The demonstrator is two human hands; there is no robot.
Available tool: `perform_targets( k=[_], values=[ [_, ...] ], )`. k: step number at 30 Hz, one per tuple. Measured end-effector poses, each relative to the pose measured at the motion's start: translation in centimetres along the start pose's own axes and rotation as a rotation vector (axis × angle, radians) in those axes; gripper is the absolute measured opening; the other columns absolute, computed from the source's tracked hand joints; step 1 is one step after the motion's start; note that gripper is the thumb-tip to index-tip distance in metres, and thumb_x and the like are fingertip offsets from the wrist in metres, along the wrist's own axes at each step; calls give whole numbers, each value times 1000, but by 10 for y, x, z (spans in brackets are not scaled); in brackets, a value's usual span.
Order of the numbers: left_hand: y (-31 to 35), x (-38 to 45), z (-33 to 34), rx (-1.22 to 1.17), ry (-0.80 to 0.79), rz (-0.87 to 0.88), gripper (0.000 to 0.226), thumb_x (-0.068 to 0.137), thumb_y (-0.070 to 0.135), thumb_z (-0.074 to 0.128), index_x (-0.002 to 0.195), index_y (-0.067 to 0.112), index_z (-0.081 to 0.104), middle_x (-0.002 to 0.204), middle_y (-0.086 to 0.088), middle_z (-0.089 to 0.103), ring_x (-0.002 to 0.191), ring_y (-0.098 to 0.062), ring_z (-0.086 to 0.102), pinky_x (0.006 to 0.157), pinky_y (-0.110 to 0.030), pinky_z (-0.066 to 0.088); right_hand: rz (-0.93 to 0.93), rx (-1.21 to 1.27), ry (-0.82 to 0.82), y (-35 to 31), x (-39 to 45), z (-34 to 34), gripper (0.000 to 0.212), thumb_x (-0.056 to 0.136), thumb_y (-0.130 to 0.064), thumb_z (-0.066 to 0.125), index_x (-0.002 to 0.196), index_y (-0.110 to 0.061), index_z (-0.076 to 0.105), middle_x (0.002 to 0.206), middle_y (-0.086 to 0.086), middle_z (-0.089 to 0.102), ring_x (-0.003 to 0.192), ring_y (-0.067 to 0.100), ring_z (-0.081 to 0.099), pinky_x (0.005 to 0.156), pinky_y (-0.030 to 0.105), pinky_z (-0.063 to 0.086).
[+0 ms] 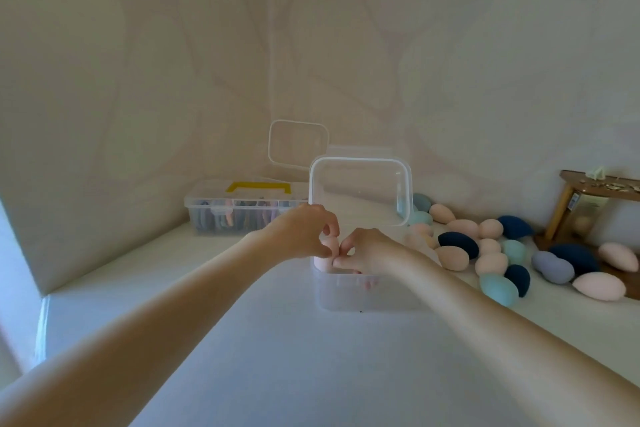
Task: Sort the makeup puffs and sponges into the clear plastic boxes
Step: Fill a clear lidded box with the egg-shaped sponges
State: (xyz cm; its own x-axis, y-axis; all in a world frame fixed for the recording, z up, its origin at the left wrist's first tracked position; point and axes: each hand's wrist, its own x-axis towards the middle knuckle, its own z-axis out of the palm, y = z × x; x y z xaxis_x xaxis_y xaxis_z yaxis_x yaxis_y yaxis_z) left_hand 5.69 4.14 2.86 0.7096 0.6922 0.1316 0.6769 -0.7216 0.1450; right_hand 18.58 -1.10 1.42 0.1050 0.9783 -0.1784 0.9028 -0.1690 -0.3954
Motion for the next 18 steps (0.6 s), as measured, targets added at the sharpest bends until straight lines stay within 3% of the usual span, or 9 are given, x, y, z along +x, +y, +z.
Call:
perform_targets(
  k=[2, 5, 8, 10, 13, 16, 18],
  values=[
    [5, 5, 1, 122, -8, -9, 36, 83, 30, 62, 118, 23, 54, 117, 3, 59, 115, -17, 48, 90, -28, 45, 15, -80, 36, -4, 0, 1, 34, 95, -34, 49, 116, -9, 60, 81, 6, 61, 47, 16, 55, 72, 30, 56],
    [15, 10, 6, 241, -2, -51, 40, 83, 32, 62, 118, 17, 49, 118, -3, 57, 118, -21, 45, 80, -31, 45, 27, -128, 79, -5, -1, 2, 42, 94, -43, 44, 110, -8, 60, 63, 1, 56, 46, 17, 55, 84, 32, 56],
    [21, 11, 10, 334, 28, -84, 38, 83, 30, 62, 116, 15, 51, 118, -5, 54, 118, -22, 44, 73, -29, 39, 32, -70, 50, -5, -4, 1, 38, 94, -40, 45, 110, -10, 61, 77, 4, 63, 52, 22, 61, 84, 33, 57],
    [23, 11, 10, 391, 53, -86, 34, 83, 31, 63, 112, 14, 55, 115, -5, 57, 116, -22, 45, 76, -28, 38, 30, -70, 71, -4, -6, 2, 33, 94, -35, 45, 108, -11, 63, 85, 6, 66, 56, 25, 62, 82, 33, 57],
    [24, 9, 8, 410, 57, -102, 31, 84, 30, 63, 109, 13, 56, 112, -7, 57, 113, -22, 47, 83, -28, 37, -8, -66, 141, -6, -9, 2, 28, 92, -26, 45, 103, -9, 65, 81, 3, 65, 60, 24, 63, 80, 35, 58],
    [24, 9, 8, 325, 17, -134, 32, 84, 21, 63, 112, 12, 52, 116, -11, 55, 111, -24, 50, 76, -28, 41, -55, 87, 327, -1, -11, -6, 22, 87, -15, 47, 85, -9, 68, 73, 5, 64, 72, 27, 64, 76, 39, 55],
    [23, 9, 8, 309, 7, -132, 36, 84, 21, 64, 116, 12, 49, 117, -12, 54, 110, -25, 52, 77, -28, 44, -53, 211, 605, 10, -15, -27, 20, 87, -10, 49, 76, -11, 66, 78, 11, 68, 77, 32, 65, 73, 43, 55]
  ],
)
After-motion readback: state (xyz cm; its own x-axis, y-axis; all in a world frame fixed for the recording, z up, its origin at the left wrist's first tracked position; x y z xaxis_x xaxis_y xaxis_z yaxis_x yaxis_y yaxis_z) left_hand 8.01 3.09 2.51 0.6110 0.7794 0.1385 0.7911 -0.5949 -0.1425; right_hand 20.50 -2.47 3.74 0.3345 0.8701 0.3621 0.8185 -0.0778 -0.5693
